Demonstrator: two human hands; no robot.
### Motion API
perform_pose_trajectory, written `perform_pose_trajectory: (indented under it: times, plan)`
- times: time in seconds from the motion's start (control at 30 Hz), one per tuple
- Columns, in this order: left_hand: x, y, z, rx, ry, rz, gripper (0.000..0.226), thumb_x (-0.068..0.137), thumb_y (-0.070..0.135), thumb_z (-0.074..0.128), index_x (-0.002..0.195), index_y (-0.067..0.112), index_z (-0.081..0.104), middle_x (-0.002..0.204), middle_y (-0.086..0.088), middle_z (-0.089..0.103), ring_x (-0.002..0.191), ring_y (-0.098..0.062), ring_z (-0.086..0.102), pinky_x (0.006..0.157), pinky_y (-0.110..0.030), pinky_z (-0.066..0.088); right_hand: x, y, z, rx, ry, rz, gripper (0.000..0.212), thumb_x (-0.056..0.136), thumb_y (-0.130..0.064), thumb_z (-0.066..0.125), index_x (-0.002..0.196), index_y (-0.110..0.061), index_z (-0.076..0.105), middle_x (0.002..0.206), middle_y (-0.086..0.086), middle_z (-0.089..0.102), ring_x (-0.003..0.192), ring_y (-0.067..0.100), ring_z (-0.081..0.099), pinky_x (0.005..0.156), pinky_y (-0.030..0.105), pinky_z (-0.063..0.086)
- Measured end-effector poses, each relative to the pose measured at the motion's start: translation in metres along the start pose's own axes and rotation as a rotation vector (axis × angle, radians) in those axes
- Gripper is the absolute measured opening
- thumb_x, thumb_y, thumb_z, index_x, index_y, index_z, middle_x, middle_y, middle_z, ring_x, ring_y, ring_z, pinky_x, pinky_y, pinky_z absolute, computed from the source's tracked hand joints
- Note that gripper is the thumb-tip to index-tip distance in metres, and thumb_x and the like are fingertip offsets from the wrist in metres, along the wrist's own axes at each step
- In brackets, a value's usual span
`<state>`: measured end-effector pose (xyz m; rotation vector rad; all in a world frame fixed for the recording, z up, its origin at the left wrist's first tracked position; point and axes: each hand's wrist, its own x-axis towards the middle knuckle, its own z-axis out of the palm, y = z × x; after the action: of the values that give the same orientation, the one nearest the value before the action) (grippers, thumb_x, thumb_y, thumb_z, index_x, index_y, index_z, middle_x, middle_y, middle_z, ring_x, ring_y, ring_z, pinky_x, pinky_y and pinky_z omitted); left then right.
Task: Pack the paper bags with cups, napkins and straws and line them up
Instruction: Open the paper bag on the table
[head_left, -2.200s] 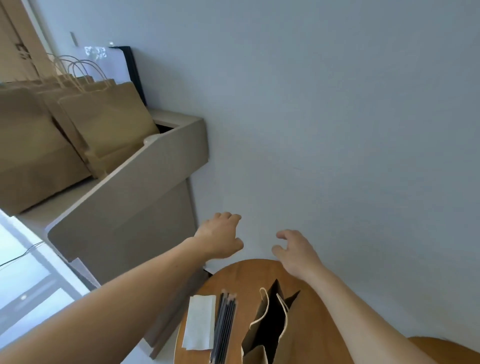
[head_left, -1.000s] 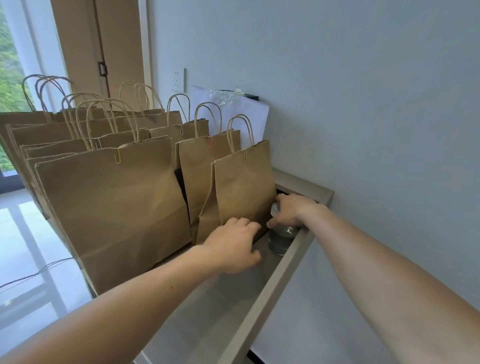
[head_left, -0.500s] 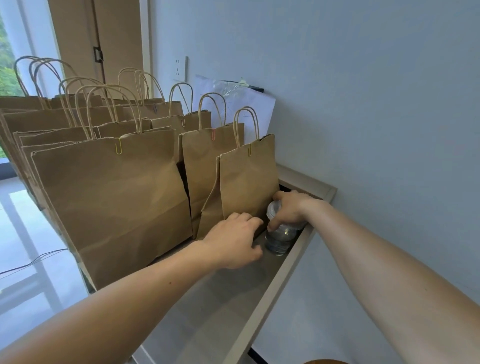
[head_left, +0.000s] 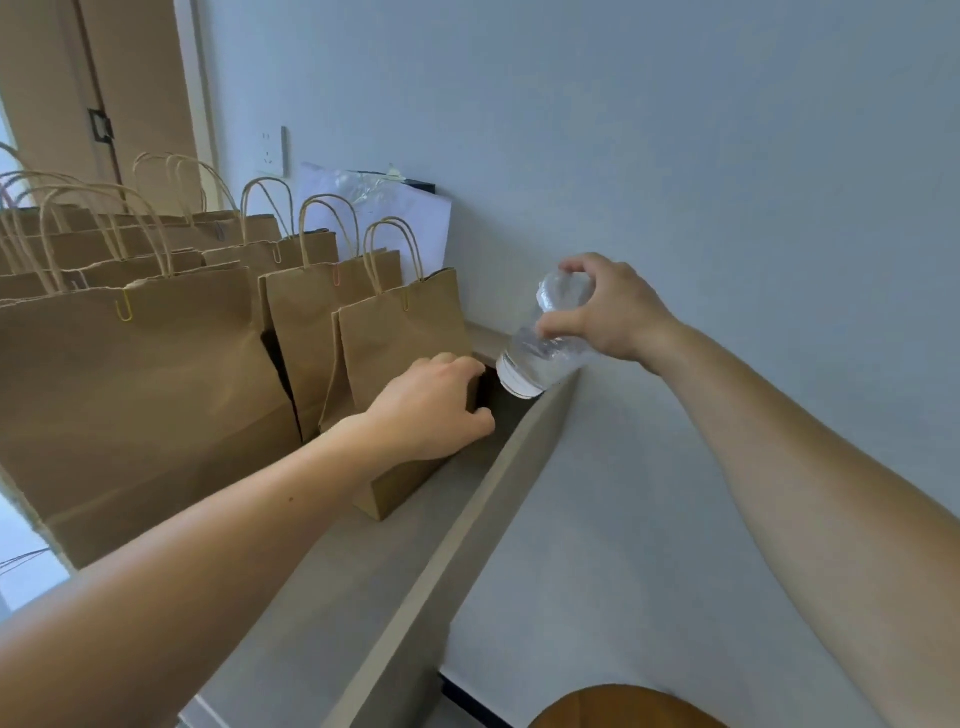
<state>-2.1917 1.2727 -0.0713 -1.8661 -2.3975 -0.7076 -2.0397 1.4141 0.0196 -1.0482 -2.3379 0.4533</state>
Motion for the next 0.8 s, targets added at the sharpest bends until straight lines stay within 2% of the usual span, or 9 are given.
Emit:
perform_pose_trajectory:
  times: [0.13, 0.3, 0.47, 0.57, 0.7, 0.8]
  plan:
    - [0.004, 0.058, 0.011, 0.001, -0.015, 0.066, 0.052, 0.088, 0.042, 0.057, 0.137, 0.026, 0.049, 0.130, -0.001, 0.053, 0.121, -0.024, 0.048, 0.086, -0.033, 0.041, -0.040, 0.038, -0.053, -0.034, 0.028, 0.010, 0.087, 0.056, -0.050, 0.080, 0.136, -0.040, 0.048, 0.127, -0.004, 0.045, 0.111, 0.017, 0.049, 0.089, 0.035, 0.046]
    - [-0.003, 0.129, 0.056, 0.037, -0.095, 0.083, 0.063, 0.089, 0.042, 0.058, 0.147, 0.022, 0.041, 0.146, -0.003, 0.046, 0.134, -0.024, 0.040, 0.099, -0.036, 0.040, -0.105, 0.112, -0.088, -0.079, -0.041, 0.109, 0.084, 0.060, -0.049, 0.081, 0.136, -0.042, 0.047, 0.122, -0.006, 0.042, 0.109, 0.017, 0.048, 0.090, 0.036, 0.048]
    - [-0.026, 0.182, 0.130, 0.037, -0.233, 0.083, 0.064, 0.089, 0.042, 0.058, 0.147, 0.022, 0.040, 0.147, -0.003, 0.045, 0.134, -0.025, 0.041, 0.103, -0.038, 0.040, -0.174, 0.197, -0.087, -0.164, -0.134, 0.210, 0.086, 0.059, -0.052, 0.078, 0.137, -0.044, 0.044, 0.117, -0.008, 0.039, 0.105, 0.017, 0.049, 0.077, 0.032, 0.042]
    - [-0.049, 0.204, 0.184, 0.035, -0.377, 0.084, 0.067, 0.089, 0.042, 0.060, 0.148, 0.020, 0.039, 0.150, -0.004, 0.044, 0.135, -0.025, 0.042, 0.106, -0.038, 0.039, -0.211, 0.242, -0.076, -0.176, -0.200, 0.277, 0.088, 0.060, -0.050, 0.077, 0.140, -0.043, 0.041, 0.119, -0.007, 0.039, 0.112, 0.020, 0.048, 0.079, 0.033, 0.042]
    - [-0.096, 0.224, 0.255, 0.045, -0.663, 0.080, 0.072, 0.088, 0.041, 0.061, 0.151, 0.021, 0.033, 0.150, -0.003, 0.042, 0.134, -0.025, 0.042, 0.106, -0.038, 0.040, -0.258, 0.287, -0.052, -0.160, -0.296, 0.364, 0.090, 0.061, -0.051, 0.076, 0.141, -0.042, 0.038, 0.131, -0.004, 0.040, 0.118, 0.021, 0.047, 0.081, 0.035, 0.043]
    - [-0.131, 0.232, 0.297, 0.054, -0.860, 0.072, 0.080, 0.078, 0.042, 0.070, 0.148, 0.022, 0.036, 0.136, -0.002, 0.053, 0.117, -0.022, 0.056, 0.096, -0.038, 0.052, -0.286, 0.309, -0.036, -0.141, -0.332, 0.417, 0.098, 0.055, -0.058, 0.077, 0.143, -0.042, 0.036, 0.132, -0.004, 0.040, 0.118, 0.021, 0.047, 0.083, 0.036, 0.046]
